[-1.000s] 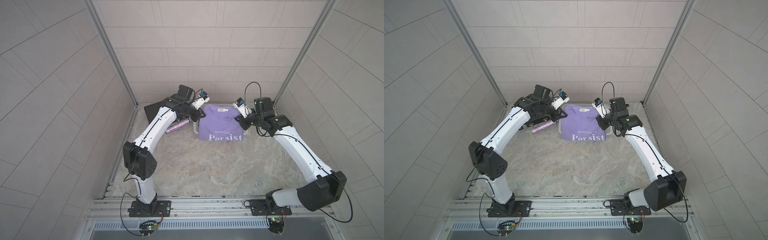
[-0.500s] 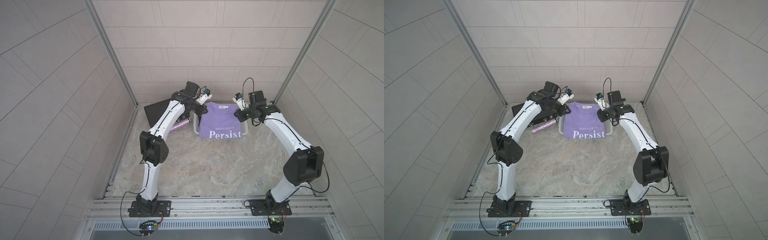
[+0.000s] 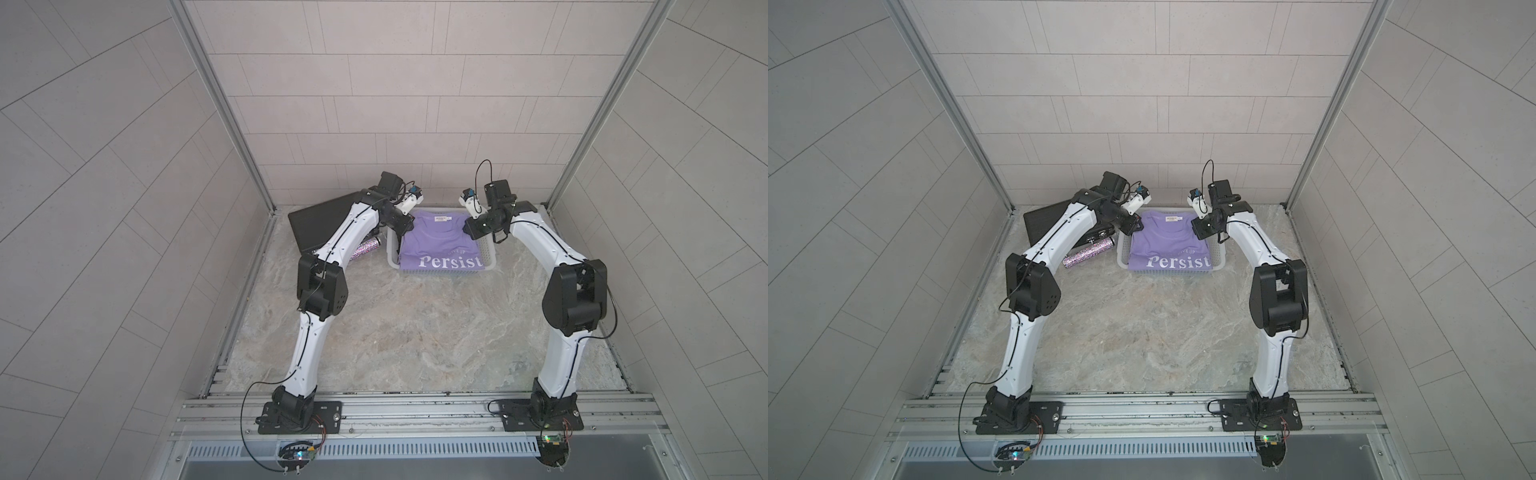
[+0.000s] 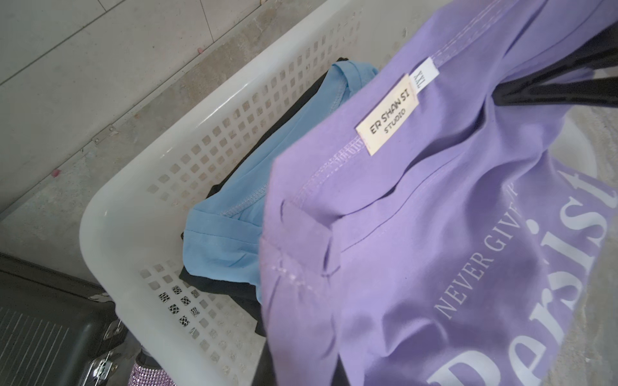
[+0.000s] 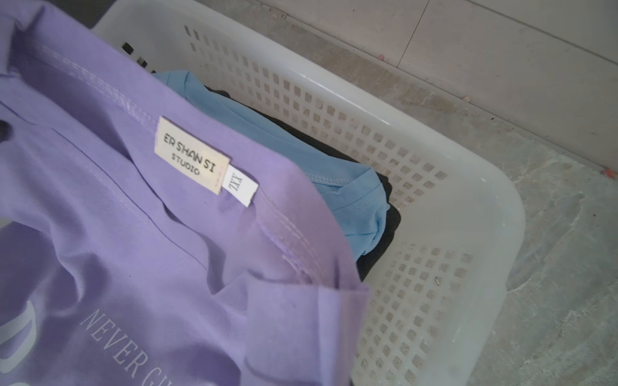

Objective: Put the folded t-shirts into the basket
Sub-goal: Place the T-shirt in the bin.

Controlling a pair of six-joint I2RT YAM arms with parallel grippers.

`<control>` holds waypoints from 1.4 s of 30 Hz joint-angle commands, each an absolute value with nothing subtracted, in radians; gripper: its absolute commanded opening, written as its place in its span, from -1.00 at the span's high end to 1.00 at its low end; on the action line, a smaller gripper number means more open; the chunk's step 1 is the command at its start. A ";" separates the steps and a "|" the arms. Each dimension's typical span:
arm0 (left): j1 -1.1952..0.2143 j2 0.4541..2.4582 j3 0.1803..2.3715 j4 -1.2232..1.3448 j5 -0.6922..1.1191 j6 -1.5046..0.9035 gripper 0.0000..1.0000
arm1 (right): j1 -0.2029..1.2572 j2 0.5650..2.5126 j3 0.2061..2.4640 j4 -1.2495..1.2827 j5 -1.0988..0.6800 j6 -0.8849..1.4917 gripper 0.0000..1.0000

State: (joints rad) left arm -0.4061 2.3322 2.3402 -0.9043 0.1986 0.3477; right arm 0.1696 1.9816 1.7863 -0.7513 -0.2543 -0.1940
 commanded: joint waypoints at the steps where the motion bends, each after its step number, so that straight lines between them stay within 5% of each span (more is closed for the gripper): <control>1: -0.401 2.366 2.380 -0.875 0.170 0.361 1.00 | 0.167 2.018 1.821 -0.758 -0.262 -0.199 1.00; 42: -0.399 2.535 2.537 -0.807 -0.012 0.416 1.00 | 0.140 2.230 2.026 -0.788 -0.191 -0.209 0.98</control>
State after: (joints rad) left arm -0.4053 2.5103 2.5015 -0.8303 0.0120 0.4004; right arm 0.1539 2.2105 1.9896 -0.7715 -0.2150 -0.2054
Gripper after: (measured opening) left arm 0.137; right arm 0.149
